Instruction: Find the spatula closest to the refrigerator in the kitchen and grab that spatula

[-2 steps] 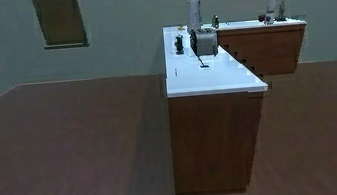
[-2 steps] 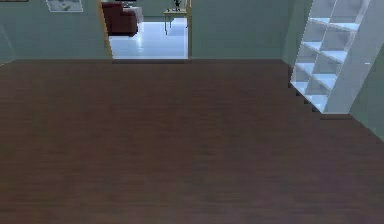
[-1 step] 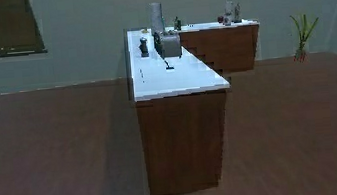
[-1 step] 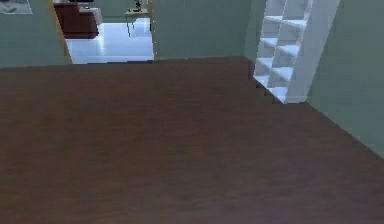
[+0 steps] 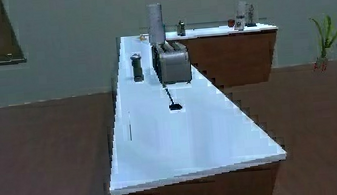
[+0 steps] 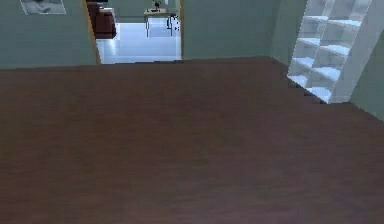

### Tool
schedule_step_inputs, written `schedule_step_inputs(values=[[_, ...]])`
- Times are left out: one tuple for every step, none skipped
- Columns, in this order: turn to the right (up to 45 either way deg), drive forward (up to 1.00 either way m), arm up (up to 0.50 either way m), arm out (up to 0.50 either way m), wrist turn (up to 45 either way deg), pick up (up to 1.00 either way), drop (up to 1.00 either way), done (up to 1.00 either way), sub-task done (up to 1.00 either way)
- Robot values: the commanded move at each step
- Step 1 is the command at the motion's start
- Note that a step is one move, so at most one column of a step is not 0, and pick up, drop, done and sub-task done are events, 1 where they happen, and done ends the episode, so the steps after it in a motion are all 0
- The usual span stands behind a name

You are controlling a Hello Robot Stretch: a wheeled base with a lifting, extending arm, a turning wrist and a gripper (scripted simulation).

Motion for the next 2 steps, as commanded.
schedule_step_inputs(values=[[-45.0, 0.0, 0.0, 0.0, 0.0, 0.0, 0.0, 0.0, 0.0], [-42.0, 0.0, 0.0, 0.0, 0.0, 0.0, 0.0, 0.0, 0.0]])
